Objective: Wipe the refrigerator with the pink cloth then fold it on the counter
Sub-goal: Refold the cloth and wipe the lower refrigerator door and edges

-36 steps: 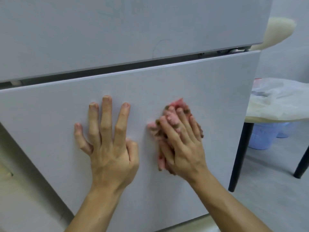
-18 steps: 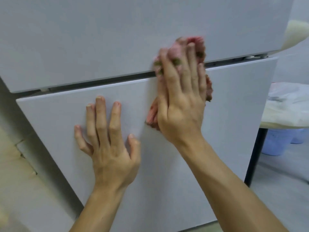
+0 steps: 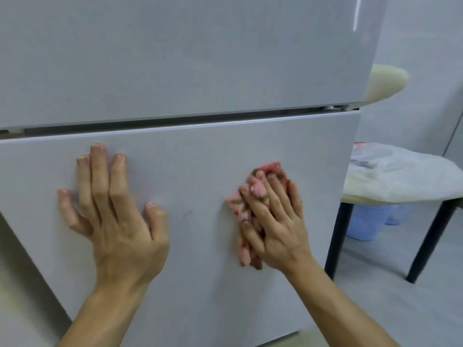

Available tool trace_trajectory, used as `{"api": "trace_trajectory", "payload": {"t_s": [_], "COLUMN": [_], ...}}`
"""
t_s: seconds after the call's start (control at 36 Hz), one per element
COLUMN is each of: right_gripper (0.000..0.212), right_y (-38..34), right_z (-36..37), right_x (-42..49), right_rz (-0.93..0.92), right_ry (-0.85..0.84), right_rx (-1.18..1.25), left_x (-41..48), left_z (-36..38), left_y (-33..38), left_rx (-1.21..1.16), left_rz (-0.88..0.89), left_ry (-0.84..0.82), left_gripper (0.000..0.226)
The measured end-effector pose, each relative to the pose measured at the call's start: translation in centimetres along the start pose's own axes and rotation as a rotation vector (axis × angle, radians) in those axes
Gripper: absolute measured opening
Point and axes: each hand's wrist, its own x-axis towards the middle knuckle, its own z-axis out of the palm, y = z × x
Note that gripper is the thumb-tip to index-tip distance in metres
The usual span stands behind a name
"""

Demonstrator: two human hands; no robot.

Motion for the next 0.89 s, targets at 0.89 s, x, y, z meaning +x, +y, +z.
{"api": "trace_trajectory", "payload": {"t_s": [0.89], "right_gripper": [0.071], "right_y": [-9.7], "right_z": [4.6], "right_x": [-5.3], "right_rz": [-0.202], "right_ry": [-0.188], "right_rx": [0.083], "left_x": [-0.8], "left_z": [-2.0], "left_y": [-4.1], "left_rx": [0.015], "left_rz": [0.089], "left_ry": [-0.047], "left_gripper": [0.077]}}
